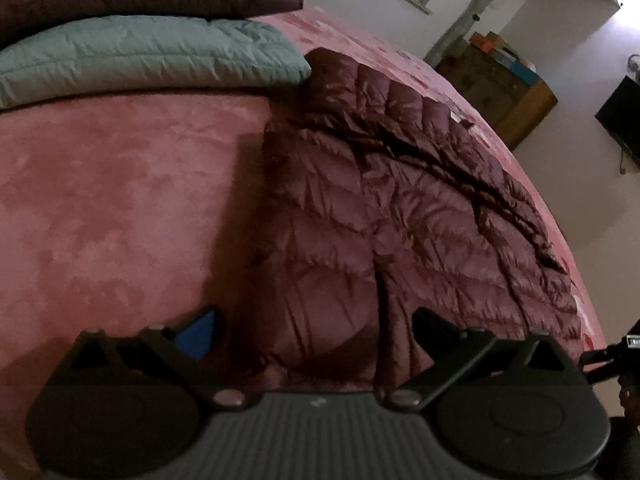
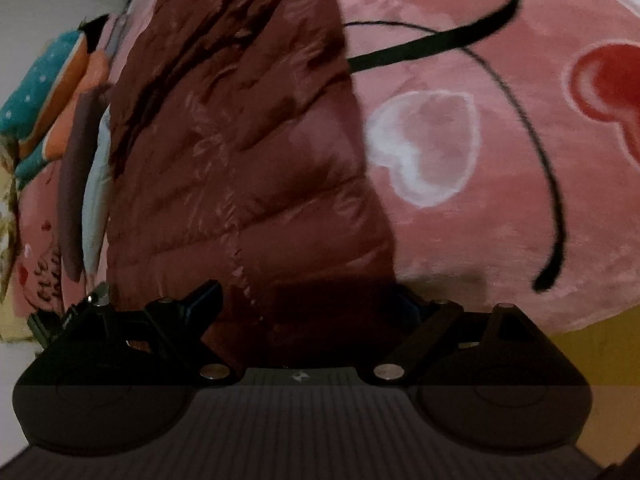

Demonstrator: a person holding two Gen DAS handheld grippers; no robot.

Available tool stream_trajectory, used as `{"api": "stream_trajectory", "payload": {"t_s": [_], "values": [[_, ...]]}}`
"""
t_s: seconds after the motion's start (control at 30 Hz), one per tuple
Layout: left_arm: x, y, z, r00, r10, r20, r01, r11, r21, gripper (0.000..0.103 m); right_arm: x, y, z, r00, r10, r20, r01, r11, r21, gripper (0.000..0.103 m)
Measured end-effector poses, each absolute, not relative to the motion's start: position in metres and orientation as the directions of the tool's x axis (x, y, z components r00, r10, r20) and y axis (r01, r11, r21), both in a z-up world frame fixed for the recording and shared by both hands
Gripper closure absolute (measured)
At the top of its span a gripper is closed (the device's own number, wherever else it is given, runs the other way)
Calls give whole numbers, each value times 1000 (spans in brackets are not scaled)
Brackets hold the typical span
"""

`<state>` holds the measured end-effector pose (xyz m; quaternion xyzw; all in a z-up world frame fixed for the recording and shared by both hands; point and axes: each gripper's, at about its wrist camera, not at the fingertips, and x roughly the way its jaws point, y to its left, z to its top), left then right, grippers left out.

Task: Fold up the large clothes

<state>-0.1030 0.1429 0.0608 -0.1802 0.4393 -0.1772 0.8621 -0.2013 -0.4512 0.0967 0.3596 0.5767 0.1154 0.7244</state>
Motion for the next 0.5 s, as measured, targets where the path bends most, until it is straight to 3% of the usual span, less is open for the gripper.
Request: {"api": "stream_trajectory", "payload": {"t_s": [0.13,0.3,0.5], "values": [[-103,136,59,512,-489,-706,184,865,-466,1,-190,-439,99,276,614,-740,187,721,668,0],[-105,130,58,440,-605,-663,239,791,-563,2,-184,-434,102,280,652,-704,151,695,703,0],[-103,120,58,333,-771,-543,297,632,-715,2,-176,-429,103,328,713,-620,104,625,773,0]]}}
